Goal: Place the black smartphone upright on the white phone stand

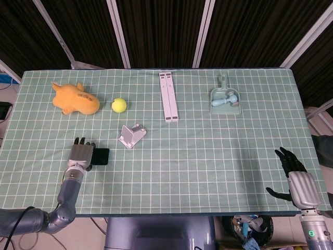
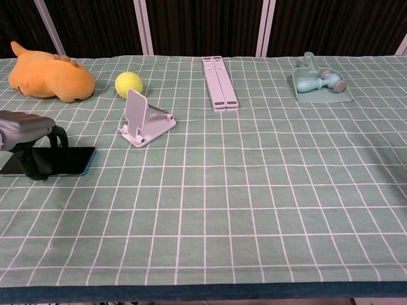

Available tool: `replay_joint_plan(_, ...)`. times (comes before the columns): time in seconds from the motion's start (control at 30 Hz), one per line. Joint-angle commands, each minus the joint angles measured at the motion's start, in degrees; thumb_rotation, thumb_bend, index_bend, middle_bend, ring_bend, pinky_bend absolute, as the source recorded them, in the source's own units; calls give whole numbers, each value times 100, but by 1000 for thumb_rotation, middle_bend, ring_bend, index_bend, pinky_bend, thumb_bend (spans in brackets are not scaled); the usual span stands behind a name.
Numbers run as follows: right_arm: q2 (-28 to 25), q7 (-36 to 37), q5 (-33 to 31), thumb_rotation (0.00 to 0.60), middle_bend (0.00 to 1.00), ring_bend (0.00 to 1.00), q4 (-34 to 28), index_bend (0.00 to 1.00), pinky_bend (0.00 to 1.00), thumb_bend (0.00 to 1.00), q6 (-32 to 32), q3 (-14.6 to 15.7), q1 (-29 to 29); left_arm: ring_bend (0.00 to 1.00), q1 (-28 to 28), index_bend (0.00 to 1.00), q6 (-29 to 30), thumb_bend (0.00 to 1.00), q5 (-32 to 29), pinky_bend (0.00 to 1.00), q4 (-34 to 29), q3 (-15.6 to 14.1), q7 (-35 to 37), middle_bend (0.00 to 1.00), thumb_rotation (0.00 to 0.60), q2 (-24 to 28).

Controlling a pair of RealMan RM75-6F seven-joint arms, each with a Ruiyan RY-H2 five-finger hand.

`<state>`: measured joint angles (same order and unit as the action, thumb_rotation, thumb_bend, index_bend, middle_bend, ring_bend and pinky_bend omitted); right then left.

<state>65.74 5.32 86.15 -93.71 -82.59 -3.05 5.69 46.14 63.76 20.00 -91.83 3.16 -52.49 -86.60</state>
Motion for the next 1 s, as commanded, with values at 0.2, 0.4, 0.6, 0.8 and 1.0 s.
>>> replay_joint_plan(0.2,-6,5,5,600,0,0,-10,0,186,114,2,5,-3,69,-61,442,91,283,175,0,79,-14,131,504,600,-63)
replay_joint_plan(0.4,-8,13,5,600,0,0,-14,0,186,115,-1,3,-5,102,-162,507,161,373,454,0,31,38,397,569,600,-12)
replay_joint_plan(0.6,-11,24,5,600,0,0,-14,0,186,116,-3,1,-7,116,-258,527,220,428,751,0,-184,136,694,588,600,164)
replay_joint_plan(0.8,-17,41,3,600,0,0,-17,0,186,116,-4,-2,-8,123,-316,535,291,443,933,0,-454,243,896,597,600,355)
replay_joint_plan(1.0,-21,56,-8,600,0,0,-22,0,186,115,-1,-8,-9,130,-448,539,477,444,1053,0,-844,503,1331,600,600,505)
